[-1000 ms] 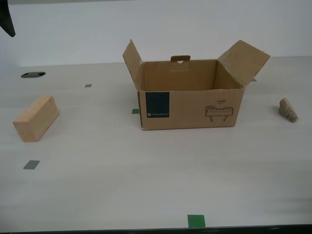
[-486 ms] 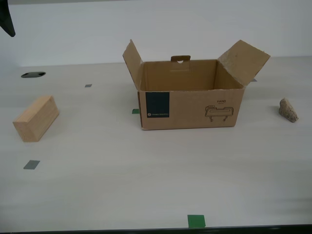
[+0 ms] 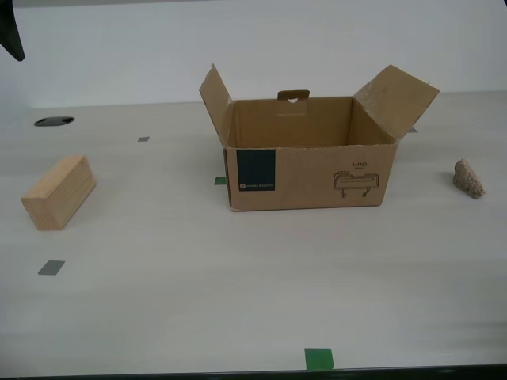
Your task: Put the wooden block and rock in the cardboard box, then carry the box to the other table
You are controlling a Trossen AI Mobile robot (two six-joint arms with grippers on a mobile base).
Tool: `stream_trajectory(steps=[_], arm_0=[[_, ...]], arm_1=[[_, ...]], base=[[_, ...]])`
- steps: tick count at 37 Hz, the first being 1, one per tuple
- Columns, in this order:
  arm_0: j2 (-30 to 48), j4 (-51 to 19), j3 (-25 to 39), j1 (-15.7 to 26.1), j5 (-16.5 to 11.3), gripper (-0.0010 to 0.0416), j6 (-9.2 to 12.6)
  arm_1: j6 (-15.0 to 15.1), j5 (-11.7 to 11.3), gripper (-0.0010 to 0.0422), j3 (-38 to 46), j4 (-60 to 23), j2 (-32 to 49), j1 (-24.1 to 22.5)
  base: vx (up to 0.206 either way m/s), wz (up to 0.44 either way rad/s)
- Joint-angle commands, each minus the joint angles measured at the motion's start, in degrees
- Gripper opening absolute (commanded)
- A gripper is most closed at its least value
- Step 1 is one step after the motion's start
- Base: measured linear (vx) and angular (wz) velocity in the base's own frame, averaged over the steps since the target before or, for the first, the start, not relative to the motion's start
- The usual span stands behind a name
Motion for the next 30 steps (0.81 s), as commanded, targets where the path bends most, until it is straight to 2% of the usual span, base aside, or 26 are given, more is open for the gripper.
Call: stream_trajectory(steps=[1, 11, 25, 30], arm_0=[[0.02, -0.11, 0.02, 0.02, 0.39, 0.0357, 0.13], [0.02, -2.34, 0.35, 0.09, 0.39, 0.0402, 0.13], [0.02, -2.99, 3.19, 0.13, 0.39, 0.0396, 0.15], [0.02, -2.97, 2.95, 0.13, 0.39, 0.0396, 0.13]], arm_1=[[0.15, -0.04, 0.0399, 0.02, -0.35, 0.00, 0.00], [0.17, -0.02, 0.0399, 0.02, -0.74, 0.00, 0.00], [0.28, -0.02, 0.0399, 0.02, -0.59, 0.11, 0.02], [1.53, -0.04, 0.0399, 0.02, -0.50, 0.11, 0.00]], base=[[0.000, 0.000], [0.000, 0.000], [0.000, 0.000], [0.000, 0.000]])
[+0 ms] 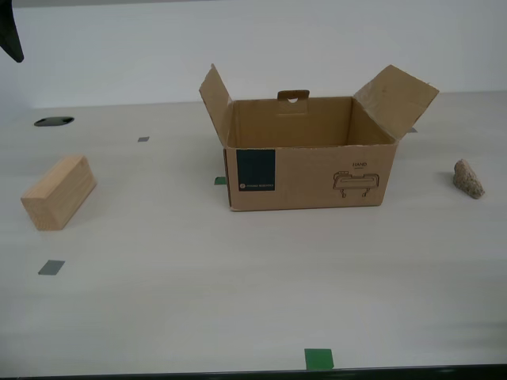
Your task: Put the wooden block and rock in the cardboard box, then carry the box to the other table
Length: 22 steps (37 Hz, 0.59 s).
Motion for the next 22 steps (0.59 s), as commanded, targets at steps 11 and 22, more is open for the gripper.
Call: stream_trajectory(steps=[11, 22], arm_0=[[0.02, 0.07, -0.11, 0.11, 0.37, 0.0397, 0.13], [0.02, 0.20, -0.11, 0.15, 0.37, 0.0396, 0.17]], arm_1=[[1.44, -0.07, 0.0399, -0.20, -0.17, 4.74, -0.02], [4.11, -0.07, 0.0398, -0.20, 1.03, 11.50, 0.00]], base=[[0.000, 0.000], [0.000, 0.000]])
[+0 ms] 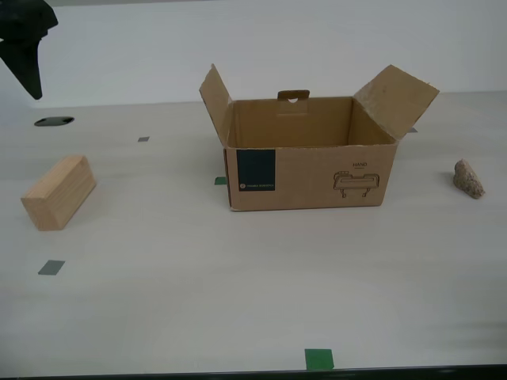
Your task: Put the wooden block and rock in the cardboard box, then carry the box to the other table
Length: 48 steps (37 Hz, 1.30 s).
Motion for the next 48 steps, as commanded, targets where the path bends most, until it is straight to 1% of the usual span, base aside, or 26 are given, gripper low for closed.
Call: stream_trajectory(steps=[1, 13, 18, 37, 48], arm_0=[[0.02, 0.13, 0.02, 0.02, 0.37, 0.0396, 0.17], [0.02, 0.09, 0.02, 0.09, 0.28, 0.0396, 0.15], [0.02, 0.07, 0.02, 0.09, -0.85, 0.0396, 0.15], [0.11, 2.19, 0.02, 0.09, -0.87, 0.0396, 0.13], [3.58, 3.37, -0.07, 0.09, -0.87, 0.0396, 0.09]], arm_1=[[0.96, -0.04, 0.0398, 0.04, 0.68, 1.70, 0.02], [0.98, -0.04, 0.0398, 0.04, 2.75, 2.80, 0.00], [0.98, -0.04, 0.0398, 0.04, 2.80, 2.80, 0.00], [0.96, -0.04, 0.0398, 0.04, 3.39, 2.80, 0.00], [1.07, -0.04, 0.0398, -0.66, 5.03, 2.82, 0.02]], base=[[0.000, 0.000], [0.000, 0.000], [0.000, 0.000], [0.000, 0.000], [0.000, 0.000]])
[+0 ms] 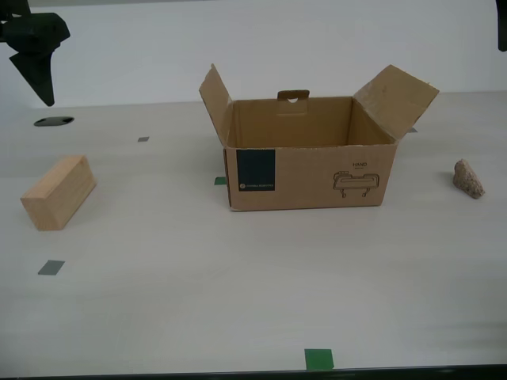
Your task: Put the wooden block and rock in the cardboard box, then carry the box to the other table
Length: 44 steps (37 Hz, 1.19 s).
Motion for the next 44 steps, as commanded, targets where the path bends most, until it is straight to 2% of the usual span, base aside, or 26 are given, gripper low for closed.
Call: stream_trajectory(steps=[1, 13, 33, 44], arm_0=[[1.20, 0.57, -0.02, 0.04, -0.13, 0.0397, 0.11], [3.50, 4.22, -0.96, 0.04, -0.11, 0.0396, -0.33], [5.14, 7.63, -4.81, 0.02, -0.15, 0.0396, -0.96], [9.29, 7.58, -4.79, 0.02, -0.20, 0.0397, -1.16]], arm_1=[[0.22, -0.04, 0.0398, -0.79, 0.96, 0.00, -0.02], [0.20, -0.04, 0.0398, -6.69, 5.99, 0.02, 0.04], [0.96, -0.02, 0.0398, -6.73, 9.11, 10.10, 0.02], [0.96, 0.35, 0.0398, -6.80, 10.01, 10.16, 0.00]], base=[[0.000, 0.000], [0.000, 0.000], [0.000, 0.000], [0.000, 0.000]])
